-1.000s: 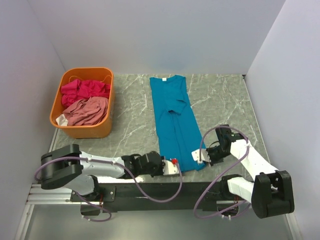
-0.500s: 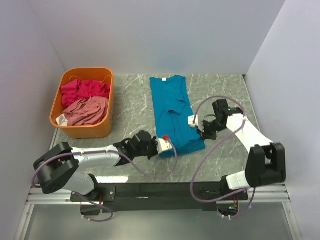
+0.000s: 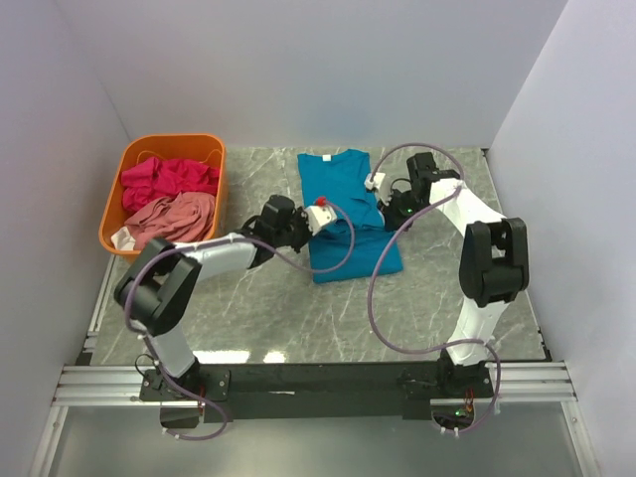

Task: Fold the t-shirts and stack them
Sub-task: Fold the tshirt

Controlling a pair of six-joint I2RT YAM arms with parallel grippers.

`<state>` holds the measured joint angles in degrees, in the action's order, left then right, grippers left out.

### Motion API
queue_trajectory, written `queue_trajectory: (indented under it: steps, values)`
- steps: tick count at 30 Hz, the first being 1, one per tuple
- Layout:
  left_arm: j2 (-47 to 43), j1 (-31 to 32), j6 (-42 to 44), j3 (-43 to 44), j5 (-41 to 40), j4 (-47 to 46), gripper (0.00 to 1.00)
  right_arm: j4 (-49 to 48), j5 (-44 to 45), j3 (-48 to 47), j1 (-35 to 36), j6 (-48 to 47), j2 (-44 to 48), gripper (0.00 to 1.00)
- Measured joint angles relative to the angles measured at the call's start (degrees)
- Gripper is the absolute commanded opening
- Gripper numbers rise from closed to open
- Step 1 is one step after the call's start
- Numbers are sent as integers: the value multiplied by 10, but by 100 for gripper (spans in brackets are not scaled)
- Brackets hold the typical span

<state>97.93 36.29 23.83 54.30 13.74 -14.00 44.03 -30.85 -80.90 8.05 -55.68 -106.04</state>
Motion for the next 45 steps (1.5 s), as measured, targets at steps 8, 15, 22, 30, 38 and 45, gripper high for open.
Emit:
queue_trajectory:
  steps: [8,15,22,30,38,45]
  values:
    - [76,-37,18,84,21,35,0,-29,26,-49,0,76,-50,0]
    - [111,-56,21,124,35,60,1,-44,48,-95,0,122,-87,0]
    - [143,-62,25,172,42,74,0,-49,60,-118,0,143,-105,0]
    - [164,-67,27,192,44,88,1,-50,65,-137,0,156,-121,0]
    - [172,-75,30,200,45,92,0,-50,68,-151,1,158,-132,0]
    - [172,-81,32,203,45,96,0,-50,70,-169,3,165,-136,0]
